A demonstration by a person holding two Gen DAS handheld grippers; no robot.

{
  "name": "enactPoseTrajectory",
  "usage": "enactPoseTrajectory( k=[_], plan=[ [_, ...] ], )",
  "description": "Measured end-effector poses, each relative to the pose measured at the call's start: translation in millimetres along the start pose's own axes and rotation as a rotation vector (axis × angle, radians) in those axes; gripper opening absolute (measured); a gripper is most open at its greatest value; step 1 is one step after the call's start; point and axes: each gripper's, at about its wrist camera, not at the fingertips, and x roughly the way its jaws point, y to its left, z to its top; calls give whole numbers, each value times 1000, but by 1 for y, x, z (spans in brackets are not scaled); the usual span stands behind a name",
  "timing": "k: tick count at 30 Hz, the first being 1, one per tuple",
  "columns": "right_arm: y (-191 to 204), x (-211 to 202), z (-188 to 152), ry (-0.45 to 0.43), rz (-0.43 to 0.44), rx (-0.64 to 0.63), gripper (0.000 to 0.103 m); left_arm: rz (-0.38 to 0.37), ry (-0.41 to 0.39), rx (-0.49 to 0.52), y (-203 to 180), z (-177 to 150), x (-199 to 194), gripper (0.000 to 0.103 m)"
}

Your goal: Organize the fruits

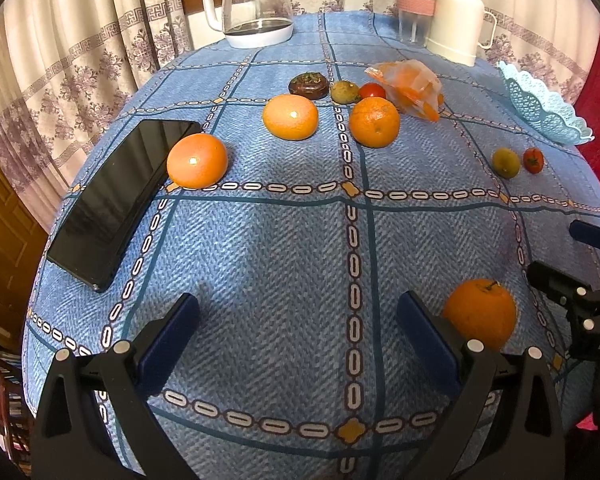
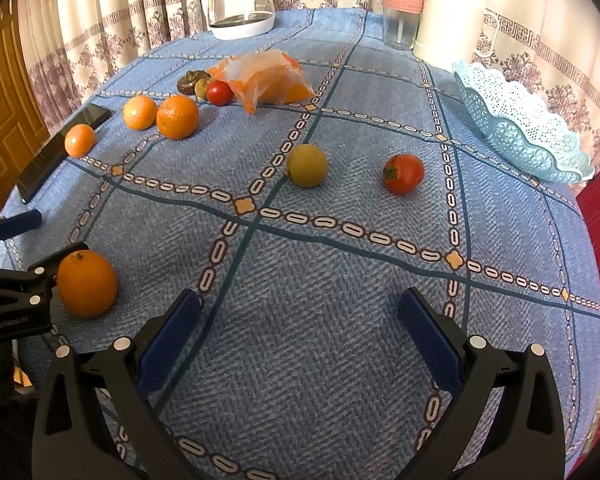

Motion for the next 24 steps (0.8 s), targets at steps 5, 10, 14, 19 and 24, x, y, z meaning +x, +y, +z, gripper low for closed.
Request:
enactPoseTrajectory(
  k=[5,10,14,19,24],
  plan=[
    [-7,-8,2,-29,74,44,101,-17,-9,-24,5,2,-4,98],
    [0,-17,1,-65,198,31,101,-17,-59,-43,14,6,-14,98],
    [14,-26,3,-99,241,-16,101,-13,-102,-61,24,9,-22,98],
    [25,-30,8,-99,300,-34,101,-9,-118,-99,39,14,-25,98],
    [45,-27,11,-75,354,-98,98,22,-129,-117,51,16,-27,98]
  ],
)
